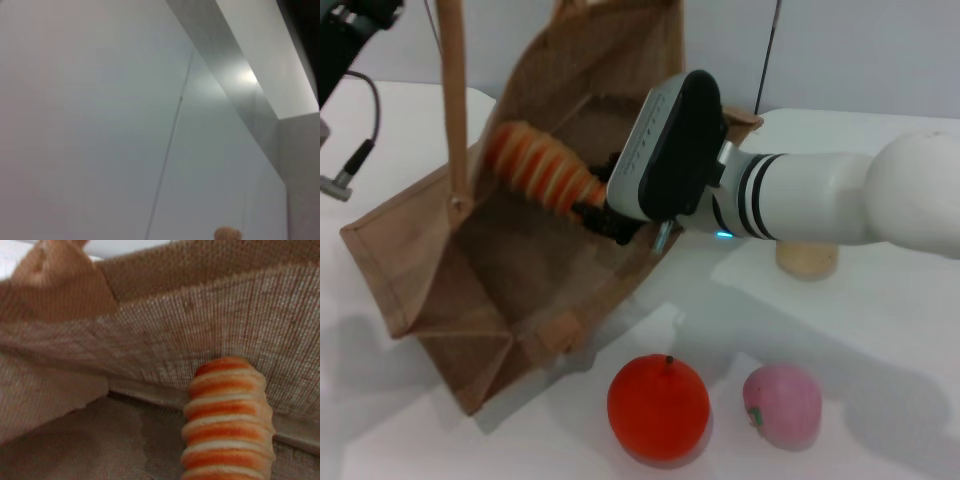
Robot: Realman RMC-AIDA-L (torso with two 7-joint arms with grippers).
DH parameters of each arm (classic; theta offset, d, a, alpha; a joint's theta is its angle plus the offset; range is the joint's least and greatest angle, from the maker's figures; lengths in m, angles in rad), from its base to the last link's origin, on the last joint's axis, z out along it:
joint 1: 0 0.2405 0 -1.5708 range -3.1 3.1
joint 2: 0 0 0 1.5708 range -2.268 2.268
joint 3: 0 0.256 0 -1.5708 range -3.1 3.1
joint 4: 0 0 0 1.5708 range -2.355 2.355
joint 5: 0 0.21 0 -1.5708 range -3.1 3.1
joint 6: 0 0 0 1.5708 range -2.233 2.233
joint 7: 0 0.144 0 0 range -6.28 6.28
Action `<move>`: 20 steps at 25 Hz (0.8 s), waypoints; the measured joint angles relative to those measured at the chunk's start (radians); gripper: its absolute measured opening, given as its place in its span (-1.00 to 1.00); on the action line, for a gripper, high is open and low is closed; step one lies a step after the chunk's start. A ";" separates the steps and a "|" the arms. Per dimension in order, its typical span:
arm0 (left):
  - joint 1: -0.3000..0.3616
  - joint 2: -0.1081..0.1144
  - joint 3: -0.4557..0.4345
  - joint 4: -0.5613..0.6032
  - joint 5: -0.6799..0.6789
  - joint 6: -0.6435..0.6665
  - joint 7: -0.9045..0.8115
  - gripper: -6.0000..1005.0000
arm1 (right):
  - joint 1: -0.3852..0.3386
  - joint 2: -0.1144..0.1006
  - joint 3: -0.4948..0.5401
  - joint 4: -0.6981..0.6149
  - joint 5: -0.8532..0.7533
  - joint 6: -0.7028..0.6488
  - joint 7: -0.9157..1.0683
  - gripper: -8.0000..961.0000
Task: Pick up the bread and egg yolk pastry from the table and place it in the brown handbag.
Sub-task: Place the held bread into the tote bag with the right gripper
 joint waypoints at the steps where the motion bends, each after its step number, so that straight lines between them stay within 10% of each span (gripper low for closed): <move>1: 0.008 0.000 -0.001 0.001 -0.013 -0.002 0.001 -0.75 | 0.000 0.000 -0.008 -0.002 0.000 0.003 -0.002 -0.49; 3: 0.026 0.000 -0.001 0.003 -0.038 -0.002 0.008 -0.75 | -0.001 -0.001 -0.018 -0.008 0.001 0.000 -0.004 -0.02; 9: 0.063 -0.001 -0.022 -0.003 -0.078 0.034 0.061 -0.75 | -0.038 -0.006 -0.019 -0.083 0.001 -0.036 -0.012 0.49; 20: 0.096 -0.002 -0.118 -0.043 -0.081 0.093 0.153 -0.75 | -0.170 -0.020 0.154 -0.214 -0.002 -0.247 -0.115 0.90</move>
